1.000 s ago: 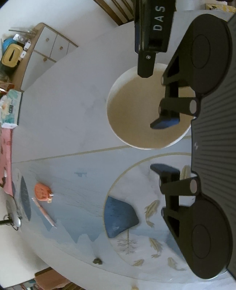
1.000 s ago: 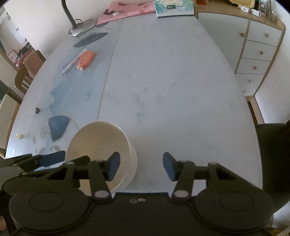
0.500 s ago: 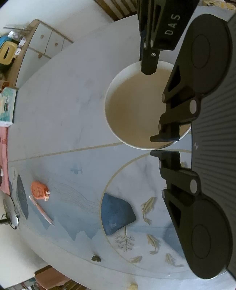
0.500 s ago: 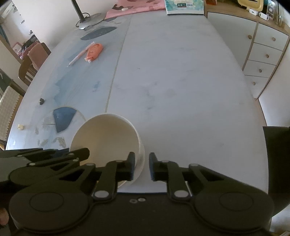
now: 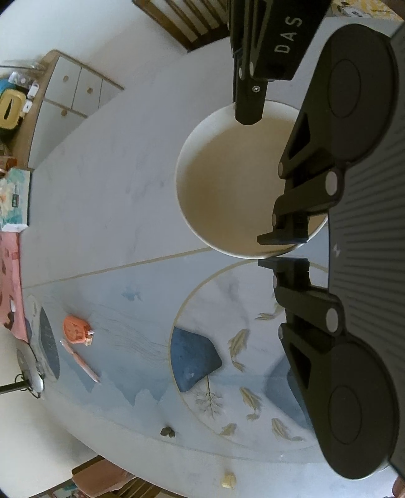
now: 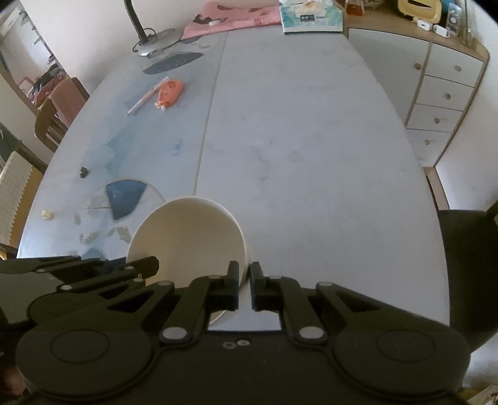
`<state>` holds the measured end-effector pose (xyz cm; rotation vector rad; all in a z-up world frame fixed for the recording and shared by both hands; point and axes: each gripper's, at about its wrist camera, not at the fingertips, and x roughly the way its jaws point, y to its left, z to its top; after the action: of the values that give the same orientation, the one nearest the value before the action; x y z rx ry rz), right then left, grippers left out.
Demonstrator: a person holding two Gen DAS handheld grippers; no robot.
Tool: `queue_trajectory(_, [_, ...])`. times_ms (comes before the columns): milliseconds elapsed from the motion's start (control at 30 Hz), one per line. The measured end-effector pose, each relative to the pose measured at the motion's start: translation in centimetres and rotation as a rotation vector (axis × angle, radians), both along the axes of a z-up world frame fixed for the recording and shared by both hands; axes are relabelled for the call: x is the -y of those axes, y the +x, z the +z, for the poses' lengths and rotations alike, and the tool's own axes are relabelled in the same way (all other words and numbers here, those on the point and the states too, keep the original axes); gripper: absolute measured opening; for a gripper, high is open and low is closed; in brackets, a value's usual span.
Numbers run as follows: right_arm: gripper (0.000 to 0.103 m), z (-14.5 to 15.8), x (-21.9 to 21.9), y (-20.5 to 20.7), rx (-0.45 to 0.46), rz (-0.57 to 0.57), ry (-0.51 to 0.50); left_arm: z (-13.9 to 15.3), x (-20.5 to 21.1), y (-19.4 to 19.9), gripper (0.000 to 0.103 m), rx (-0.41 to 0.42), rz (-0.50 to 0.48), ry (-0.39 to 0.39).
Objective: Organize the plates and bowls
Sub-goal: 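Lift the cream bowl with both tools and carry it over the saucepan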
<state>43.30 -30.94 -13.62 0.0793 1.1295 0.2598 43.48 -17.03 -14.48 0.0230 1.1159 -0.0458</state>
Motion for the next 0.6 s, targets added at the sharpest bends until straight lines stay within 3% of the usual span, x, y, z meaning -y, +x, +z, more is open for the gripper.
queue_trajectory(600, [0.008, 7.6, 0.1, -11.7, 0.104, -0.108, 0.002, 7.6, -0.2, -10.3, 0.007, 0.075, -0.154, -0.018])
